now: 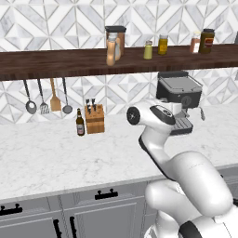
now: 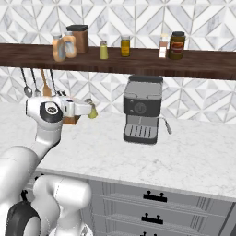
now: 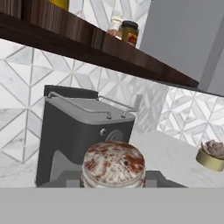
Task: Put the shaker and condiment bottle from the counter next to their counterparts in the cabinet.
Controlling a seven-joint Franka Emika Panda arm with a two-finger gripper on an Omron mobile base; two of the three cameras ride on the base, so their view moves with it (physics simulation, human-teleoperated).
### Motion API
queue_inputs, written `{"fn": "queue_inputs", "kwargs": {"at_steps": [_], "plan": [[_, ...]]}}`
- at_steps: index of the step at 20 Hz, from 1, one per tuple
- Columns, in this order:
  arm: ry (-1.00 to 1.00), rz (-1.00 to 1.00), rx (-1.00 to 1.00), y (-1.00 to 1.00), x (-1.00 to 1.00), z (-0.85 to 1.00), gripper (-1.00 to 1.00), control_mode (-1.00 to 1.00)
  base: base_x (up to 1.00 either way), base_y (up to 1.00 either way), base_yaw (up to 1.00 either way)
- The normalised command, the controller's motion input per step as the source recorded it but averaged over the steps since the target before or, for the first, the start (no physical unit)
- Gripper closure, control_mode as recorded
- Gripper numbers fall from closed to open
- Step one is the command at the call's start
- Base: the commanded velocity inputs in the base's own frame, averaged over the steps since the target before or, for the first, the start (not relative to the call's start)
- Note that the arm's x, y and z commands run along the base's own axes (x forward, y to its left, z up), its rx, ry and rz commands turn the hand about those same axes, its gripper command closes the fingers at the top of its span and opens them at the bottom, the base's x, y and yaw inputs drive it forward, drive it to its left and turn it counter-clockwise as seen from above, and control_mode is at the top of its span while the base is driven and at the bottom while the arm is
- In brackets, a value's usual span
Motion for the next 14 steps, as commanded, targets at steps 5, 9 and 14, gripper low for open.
{"fn": "queue_inputs", "kwargs": {"at_steps": [5,9,14], "plan": [[0.00,0.14,0.01,0.00,-0.20,0.18,1.00,-1.00,0.00,0.00,0.00],[0.00,0.14,0.06,-0.01,-0.03,0.42,1.00,-1.00,0.00,0.00,0.00],[0.00,0.15,0.05,0.00,-0.01,0.40,1.00,-1.00,0.00,0.00,0.00]]}}
